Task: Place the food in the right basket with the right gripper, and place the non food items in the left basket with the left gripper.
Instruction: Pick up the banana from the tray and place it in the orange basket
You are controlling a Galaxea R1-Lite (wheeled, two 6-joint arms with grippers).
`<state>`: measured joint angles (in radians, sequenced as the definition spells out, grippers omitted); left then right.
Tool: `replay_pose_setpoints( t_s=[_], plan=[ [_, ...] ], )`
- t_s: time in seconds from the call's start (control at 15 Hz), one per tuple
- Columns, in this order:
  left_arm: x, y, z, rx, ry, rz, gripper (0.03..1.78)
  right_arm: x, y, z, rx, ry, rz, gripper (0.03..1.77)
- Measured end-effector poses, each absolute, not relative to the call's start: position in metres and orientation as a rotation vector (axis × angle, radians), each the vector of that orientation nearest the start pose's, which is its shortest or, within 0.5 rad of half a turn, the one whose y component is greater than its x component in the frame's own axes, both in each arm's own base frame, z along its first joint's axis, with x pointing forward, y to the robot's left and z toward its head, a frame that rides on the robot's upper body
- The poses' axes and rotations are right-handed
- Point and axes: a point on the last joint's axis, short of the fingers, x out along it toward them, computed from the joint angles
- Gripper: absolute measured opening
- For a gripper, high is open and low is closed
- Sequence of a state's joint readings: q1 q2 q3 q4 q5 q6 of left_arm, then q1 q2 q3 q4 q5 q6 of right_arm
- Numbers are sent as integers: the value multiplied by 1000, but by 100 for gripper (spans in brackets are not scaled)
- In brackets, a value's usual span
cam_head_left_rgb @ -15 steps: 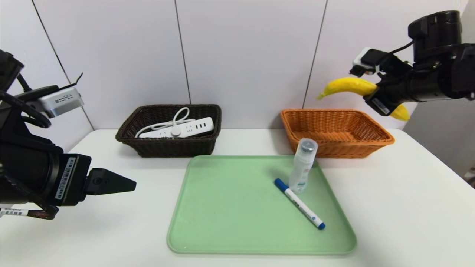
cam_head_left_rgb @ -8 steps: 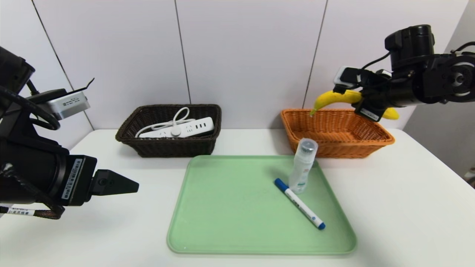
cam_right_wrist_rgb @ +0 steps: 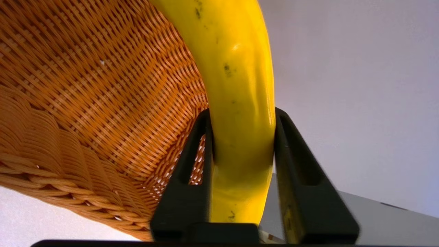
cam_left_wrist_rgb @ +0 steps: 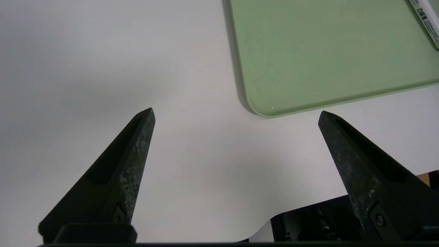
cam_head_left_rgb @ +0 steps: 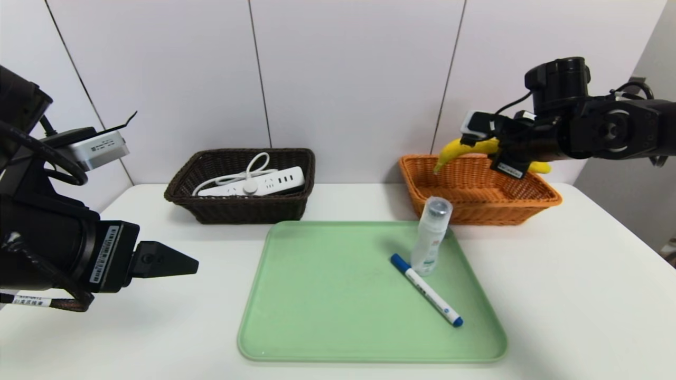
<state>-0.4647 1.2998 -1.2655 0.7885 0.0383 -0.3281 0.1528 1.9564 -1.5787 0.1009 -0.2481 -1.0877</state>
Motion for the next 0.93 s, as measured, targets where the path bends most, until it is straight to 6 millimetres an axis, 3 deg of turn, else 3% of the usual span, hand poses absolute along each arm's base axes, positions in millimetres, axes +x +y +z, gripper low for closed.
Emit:
replay_pose_setpoints(
  t_s=[0.2,0.4,0.73,0.93],
  plan=[
    [149,-74,284,-100,855,-266,169,391,55,232,-1162,494,181,97],
    [148,-73,284,-101,852,-267,169,391,55,232,-1164,496,186,120],
    [146,-72,286,-103,843,-269,169,385,55,240,-1154,480,186,144],
    [143,-71,287,-108,835,-269,169,373,54,253,-1104,486,190,153]
  ],
)
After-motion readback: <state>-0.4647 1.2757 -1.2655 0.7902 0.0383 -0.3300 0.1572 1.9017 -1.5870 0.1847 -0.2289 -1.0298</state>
